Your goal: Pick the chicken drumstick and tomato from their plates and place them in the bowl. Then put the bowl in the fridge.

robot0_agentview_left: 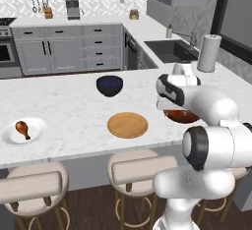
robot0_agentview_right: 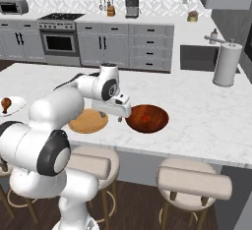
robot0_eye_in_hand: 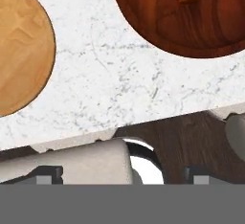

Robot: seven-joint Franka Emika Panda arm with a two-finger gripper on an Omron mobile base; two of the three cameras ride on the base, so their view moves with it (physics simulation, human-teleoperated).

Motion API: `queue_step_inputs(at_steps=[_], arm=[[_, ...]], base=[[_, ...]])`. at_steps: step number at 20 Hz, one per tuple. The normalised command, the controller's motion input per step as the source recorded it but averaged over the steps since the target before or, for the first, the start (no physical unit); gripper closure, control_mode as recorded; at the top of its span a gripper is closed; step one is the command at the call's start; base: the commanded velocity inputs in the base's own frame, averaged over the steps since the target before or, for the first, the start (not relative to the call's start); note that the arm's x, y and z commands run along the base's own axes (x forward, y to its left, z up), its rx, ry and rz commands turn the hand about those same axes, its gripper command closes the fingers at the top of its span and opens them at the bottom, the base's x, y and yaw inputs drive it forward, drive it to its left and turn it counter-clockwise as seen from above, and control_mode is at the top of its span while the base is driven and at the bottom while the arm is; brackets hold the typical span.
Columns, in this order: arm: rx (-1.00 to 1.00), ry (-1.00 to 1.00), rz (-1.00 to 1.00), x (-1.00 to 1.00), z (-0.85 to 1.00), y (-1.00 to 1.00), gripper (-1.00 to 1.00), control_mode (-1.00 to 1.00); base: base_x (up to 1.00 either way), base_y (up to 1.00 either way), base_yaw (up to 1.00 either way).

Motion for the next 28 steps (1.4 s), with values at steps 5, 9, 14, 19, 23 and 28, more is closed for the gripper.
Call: queue_step_inputs(at_steps=[5,9,14,19,23,28], arm=[[0.00,0.00,0.24,-0.60,0.40,0.98,-1.00,-1.00],[0.00,0.00,0.13,-0.54,0.32,0.48,-1.00,-1.00],[-0.02,0.00,0.06,-0.74,0.22,0.03,-1.00,-1.00],[0.00,-0.12,0.00,-0.66,0.32,0.13,-1.00,-1.00],[0.00,-0.21,0.00,-0.66,0.35,0.12,-1.00,-1.00],[0.00,0.00,0.00,0.00,0.00,0.00,-1.00,1.00]], base=[[0.00,0.00,0.00],[0.00,0.00,0.00],[0.00,0.00,0.00],[0.00,0.00,0.00],[0.00,0.00,0.00],[-0.74,0.49,0.02]])
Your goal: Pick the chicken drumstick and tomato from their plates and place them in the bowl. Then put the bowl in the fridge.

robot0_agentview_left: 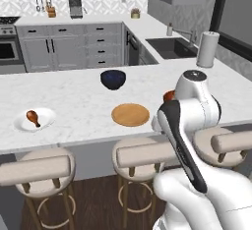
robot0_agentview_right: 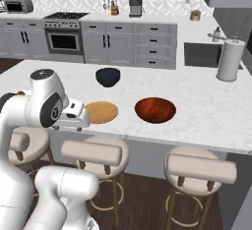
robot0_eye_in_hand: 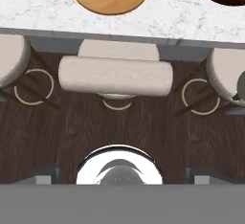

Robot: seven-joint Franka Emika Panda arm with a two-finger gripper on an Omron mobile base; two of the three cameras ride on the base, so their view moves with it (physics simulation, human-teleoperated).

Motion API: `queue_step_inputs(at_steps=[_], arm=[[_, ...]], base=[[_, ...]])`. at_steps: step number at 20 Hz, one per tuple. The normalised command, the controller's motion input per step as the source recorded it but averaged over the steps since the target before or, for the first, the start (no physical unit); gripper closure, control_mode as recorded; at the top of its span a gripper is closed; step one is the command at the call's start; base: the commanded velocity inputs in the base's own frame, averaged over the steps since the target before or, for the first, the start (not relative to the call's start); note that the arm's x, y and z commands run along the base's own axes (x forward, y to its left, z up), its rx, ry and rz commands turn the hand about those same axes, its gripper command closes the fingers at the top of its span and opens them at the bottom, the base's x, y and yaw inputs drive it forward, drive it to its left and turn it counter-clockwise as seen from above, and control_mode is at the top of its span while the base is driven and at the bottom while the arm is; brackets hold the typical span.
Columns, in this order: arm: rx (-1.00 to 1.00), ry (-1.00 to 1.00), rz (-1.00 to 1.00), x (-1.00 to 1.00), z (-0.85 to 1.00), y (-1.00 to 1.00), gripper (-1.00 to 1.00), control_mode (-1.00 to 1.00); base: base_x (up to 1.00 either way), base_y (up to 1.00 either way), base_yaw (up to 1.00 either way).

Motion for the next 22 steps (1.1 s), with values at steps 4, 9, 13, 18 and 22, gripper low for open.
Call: queue_step_inputs(at_steps=[4,9,13,18,22], arm=[[0.00,0.00,0.00,0.00,0.00,0.00,-1.00,1.00],[0.00,0.00,0.00,0.00,0.00,0.00,-1.00,1.00],[0.00,0.00,0.00,0.00,0.00,0.00,-1.00,1.00],[0.00,0.00,0.00,0.00,0.00,0.00,-1.00,1.00],[0.00,0.00,0.00,0.00,0.00,0.00,-1.00,1.00]], base=[[-0.36,1.00,0.00],[-0.20,1.00,0.00],[-0.11,1.00,0.00],[0.25,0.71,0.00],[0.61,0.00,0.00]])
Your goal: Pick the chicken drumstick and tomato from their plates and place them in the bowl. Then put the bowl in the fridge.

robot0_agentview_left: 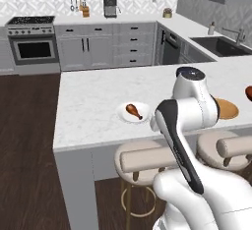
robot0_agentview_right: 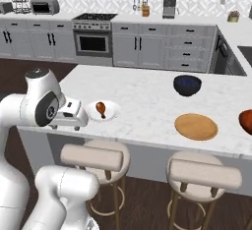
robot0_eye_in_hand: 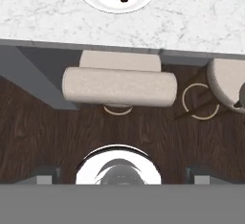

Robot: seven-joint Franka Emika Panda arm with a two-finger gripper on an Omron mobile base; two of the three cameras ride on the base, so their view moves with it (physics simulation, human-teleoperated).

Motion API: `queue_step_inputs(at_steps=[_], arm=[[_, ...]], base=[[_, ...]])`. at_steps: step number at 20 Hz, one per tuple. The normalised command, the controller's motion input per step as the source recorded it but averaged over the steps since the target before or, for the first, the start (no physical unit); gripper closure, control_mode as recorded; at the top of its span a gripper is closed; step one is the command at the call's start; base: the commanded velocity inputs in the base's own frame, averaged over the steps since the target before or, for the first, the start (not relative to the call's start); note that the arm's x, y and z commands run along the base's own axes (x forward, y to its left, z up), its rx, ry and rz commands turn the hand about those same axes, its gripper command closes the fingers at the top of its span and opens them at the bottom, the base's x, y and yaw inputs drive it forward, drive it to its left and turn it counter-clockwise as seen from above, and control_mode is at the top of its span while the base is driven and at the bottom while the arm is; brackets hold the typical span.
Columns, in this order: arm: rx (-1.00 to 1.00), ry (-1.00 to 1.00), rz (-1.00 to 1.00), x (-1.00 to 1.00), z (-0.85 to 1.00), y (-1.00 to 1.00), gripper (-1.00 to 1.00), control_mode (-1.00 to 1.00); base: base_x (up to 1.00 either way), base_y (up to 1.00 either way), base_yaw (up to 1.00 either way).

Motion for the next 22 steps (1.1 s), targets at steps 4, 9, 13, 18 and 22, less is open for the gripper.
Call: queue_step_inputs(at_steps=[4,9,13,18,22], arm=[[0.00,0.02,0.00,0.25,0.00,0.00,-1.00,-1.00],[0.00,0.11,0.07,0.93,0.00,-0.02,-1.00,-1.00],[0.00,0.16,0.12,1.00,-0.03,0.00,-1.00,-1.00],[0.00,0.16,0.16,1.00,-0.39,0.00,-1.00,-1.00],[0.00,0.02,0.15,0.74,-0.52,0.00,-1.00,-1.00]], base=[[0.19,0.00,0.00],[0.00,0.00,0.00],[0.00,0.00,0.00],[0.00,0.00,0.00],[0.00,0.00,0.00]])
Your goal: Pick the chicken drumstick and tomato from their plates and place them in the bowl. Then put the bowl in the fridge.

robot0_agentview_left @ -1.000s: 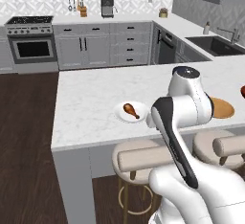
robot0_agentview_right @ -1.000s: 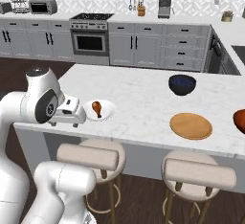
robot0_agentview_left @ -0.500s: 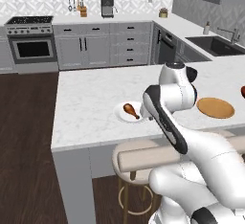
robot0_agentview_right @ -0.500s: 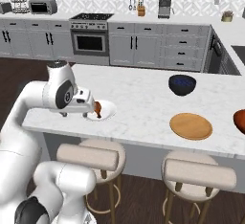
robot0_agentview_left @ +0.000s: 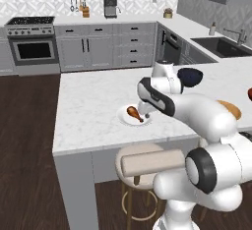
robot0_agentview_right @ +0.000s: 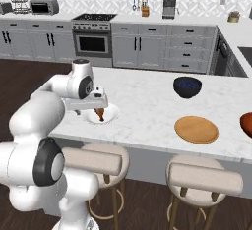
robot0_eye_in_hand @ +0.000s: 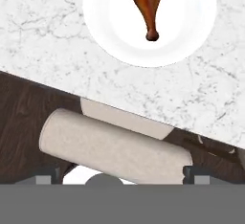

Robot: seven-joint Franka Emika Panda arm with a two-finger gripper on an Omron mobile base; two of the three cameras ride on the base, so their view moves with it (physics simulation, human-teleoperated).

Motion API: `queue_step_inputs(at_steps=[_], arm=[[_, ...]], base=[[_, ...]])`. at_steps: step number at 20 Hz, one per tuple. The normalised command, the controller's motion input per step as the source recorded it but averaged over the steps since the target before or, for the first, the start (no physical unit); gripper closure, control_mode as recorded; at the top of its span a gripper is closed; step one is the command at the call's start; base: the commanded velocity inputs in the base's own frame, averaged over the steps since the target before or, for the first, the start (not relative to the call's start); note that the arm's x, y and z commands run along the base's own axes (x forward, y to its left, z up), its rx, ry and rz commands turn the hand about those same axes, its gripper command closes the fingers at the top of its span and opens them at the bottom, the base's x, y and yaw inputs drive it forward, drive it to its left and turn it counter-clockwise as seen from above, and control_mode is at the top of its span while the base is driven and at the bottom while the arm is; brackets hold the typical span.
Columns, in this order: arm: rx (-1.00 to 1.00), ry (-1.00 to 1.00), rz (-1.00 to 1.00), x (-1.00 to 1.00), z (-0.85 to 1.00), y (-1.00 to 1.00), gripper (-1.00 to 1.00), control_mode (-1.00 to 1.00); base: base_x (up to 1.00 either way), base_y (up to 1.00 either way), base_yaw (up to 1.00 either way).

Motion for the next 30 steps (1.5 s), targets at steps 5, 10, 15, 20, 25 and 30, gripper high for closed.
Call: queue_step_inputs(at_steps=[5,10,15,20,25,30], arm=[[0.00,0.00,0.04,0.62,-0.52,0.08,-1.00,-1.00],[0.00,0.00,0.00,0.49,-0.47,0.03,-1.00,-1.00],[0.00,-0.04,0.00,0.47,-0.38,0.01,-1.00,-1.00],[0.00,-0.01,0.00,0.44,-0.30,0.12,-1.00,-1.00],[0.00,0.00,0.00,0.45,-0.24,0.00,-1.00,-1.00],[0.00,0.00,0.00,0.42,-0.23,0.00,-1.00,-1.00]], base=[[0.00,0.00,0.00],[0.00,0.00,0.00],[0.00,0.00,0.00],[0.00,0.00,0.00],[0.00,0.00,0.00],[0.00,0.00,0.00]])
